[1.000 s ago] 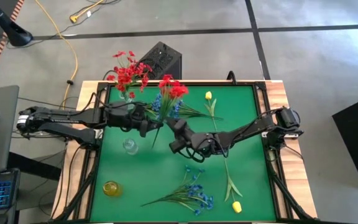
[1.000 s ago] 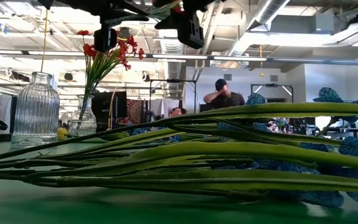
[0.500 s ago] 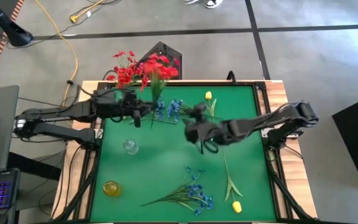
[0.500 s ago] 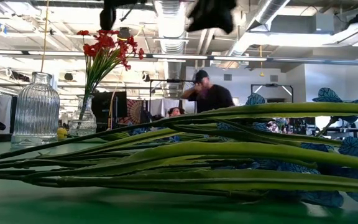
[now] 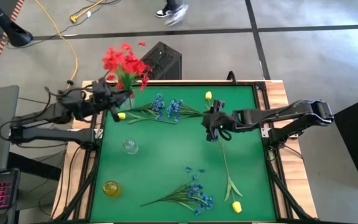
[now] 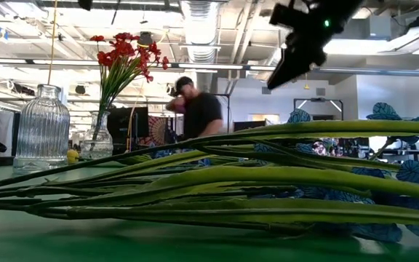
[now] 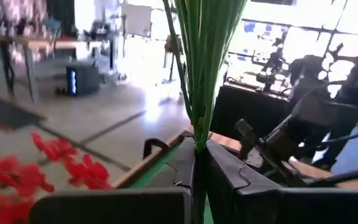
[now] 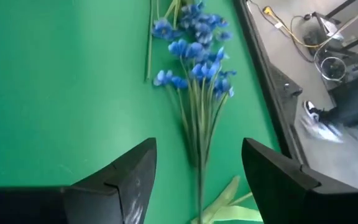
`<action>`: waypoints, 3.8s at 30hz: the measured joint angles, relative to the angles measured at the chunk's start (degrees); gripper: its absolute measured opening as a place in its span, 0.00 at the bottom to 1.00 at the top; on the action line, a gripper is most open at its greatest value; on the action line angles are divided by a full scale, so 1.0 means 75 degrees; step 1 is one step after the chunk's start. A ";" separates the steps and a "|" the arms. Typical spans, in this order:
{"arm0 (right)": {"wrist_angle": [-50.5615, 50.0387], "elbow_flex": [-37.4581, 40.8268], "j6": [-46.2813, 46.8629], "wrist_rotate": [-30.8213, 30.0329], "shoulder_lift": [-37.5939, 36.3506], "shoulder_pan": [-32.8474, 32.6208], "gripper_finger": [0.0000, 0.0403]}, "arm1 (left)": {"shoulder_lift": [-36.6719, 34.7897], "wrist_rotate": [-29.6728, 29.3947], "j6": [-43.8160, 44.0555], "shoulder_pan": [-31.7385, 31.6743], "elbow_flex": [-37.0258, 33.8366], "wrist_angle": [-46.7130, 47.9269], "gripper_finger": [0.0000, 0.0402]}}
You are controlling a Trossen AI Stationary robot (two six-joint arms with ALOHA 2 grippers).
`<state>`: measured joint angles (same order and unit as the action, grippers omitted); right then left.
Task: Sort flowers into vase by color
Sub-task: Put the red flowers into the top transparent vase
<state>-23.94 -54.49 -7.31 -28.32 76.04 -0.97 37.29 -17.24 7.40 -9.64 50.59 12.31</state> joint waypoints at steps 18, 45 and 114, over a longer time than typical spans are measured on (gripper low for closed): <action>0.1398 0.0850 0.0195 0.0006 0.0013 -0.0015 0.64 | -0.1004 -0.4472 -0.1386 0.0002 -0.0489 -0.0643 0.01; 0.1468 0.0850 0.0430 0.0207 0.0016 -0.0169 0.64 | -0.0622 -0.2002 -0.1257 -0.4878 -0.0486 -0.0698 0.01; 0.1666 0.0850 0.1193 0.0400 0.0018 -0.1014 0.64 | -0.1789 0.2665 0.1457 -0.7110 -0.5392 -0.4992 0.01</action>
<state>-11.44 -48.12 1.64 -25.32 76.18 -8.58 23.87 2.74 18.33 -62.96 10.15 -25.13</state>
